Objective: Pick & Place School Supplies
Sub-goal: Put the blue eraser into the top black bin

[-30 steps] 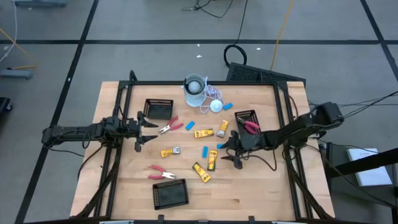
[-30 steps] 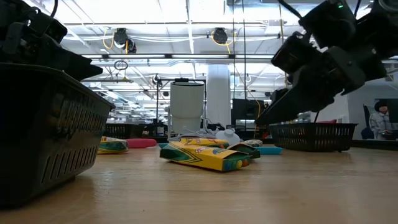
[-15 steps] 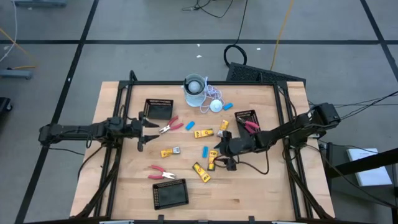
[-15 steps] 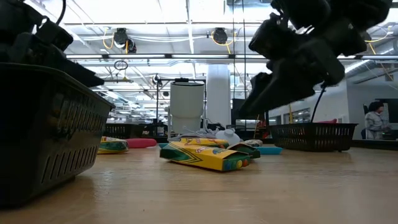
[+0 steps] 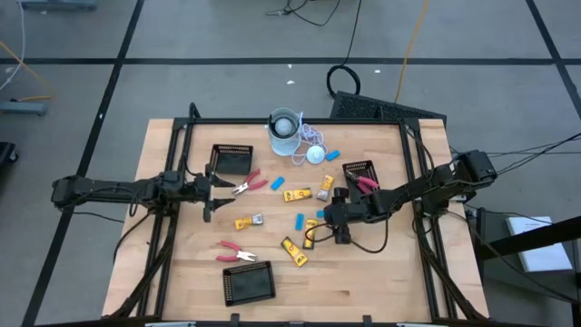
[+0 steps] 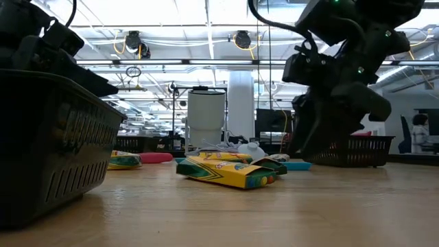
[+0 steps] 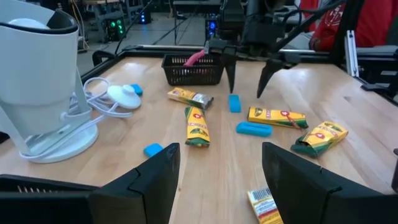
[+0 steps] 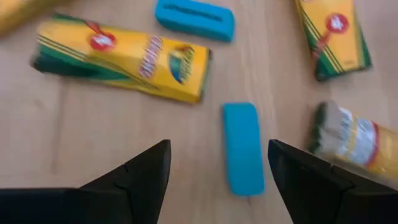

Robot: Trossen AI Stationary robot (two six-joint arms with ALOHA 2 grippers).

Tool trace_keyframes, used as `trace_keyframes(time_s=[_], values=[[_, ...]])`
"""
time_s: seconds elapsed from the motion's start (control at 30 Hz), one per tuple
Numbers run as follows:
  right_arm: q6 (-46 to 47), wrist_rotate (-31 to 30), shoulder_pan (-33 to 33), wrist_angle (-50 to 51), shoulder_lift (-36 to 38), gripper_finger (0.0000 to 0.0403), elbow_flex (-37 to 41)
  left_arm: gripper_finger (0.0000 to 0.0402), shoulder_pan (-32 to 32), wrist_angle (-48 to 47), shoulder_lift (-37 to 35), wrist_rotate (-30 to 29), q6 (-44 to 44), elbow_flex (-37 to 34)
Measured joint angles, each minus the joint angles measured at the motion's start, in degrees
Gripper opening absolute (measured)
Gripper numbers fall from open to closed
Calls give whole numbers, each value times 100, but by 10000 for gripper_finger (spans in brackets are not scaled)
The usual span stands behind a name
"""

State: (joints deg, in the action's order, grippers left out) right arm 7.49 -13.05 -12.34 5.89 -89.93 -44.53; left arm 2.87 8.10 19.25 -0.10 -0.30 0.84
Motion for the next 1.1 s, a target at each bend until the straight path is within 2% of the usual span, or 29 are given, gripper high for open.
trace_keyframes(time_s=[0.5,0.67,0.87,1.0,1.1], values=[[76,-22,428,-138,0,258,216,230,2,7,0,0,-4,0],[72,383,550,-184,-47,258,216,230,2,7,0,0,-4,0],[68,685,560,-621,-470,253,210,230,2,-11,0,-2,-2,0],[85,692,562,-883,-647,240,203,230,4,-22,0,-4,-5,0],[165,690,552,-886,-653,206,203,230,2,-22,0,-4,-4,0]])
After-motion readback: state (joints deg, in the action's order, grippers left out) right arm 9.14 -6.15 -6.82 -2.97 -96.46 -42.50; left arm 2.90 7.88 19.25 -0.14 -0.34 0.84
